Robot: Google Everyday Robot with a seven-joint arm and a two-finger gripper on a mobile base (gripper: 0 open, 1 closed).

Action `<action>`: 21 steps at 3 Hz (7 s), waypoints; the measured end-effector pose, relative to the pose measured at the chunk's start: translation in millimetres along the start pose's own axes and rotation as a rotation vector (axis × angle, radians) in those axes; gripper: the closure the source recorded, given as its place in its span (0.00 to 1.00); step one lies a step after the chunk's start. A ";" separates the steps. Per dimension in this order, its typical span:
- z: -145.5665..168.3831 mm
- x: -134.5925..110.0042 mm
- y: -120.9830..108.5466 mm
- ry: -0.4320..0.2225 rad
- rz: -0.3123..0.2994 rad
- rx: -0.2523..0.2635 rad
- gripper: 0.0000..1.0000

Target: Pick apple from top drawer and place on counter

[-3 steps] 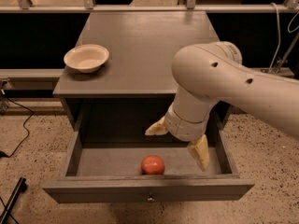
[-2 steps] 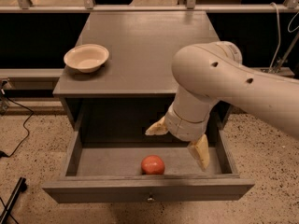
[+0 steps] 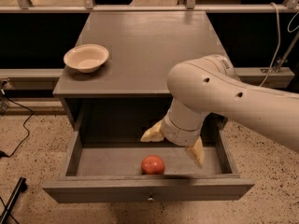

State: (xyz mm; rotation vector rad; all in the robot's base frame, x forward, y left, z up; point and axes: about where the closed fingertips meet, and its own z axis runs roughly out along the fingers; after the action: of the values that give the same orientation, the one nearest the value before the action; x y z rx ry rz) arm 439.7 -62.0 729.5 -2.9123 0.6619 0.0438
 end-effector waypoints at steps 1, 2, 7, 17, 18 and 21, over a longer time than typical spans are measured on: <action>15.4 1.9 -7.3 0.034 -0.133 0.048 0.00; 33.4 -1.3 -15.7 0.028 -0.257 0.069 0.00; 118.8 -15.2 -34.7 -0.153 -0.479 -0.031 0.00; -152.9 144.7 -116.5 0.125 -0.329 0.146 1.00; -146.7 168.8 -134.7 0.142 -0.271 0.140 1.00; -129.7 188.3 -149.5 0.140 -0.220 0.131 1.00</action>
Offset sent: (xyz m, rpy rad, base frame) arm 0.0075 0.0344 -0.0525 0.0777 -0.1195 0.3979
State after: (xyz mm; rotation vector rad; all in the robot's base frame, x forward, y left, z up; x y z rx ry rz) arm 673.3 -29.7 867.3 -2.8597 0.3443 -0.2225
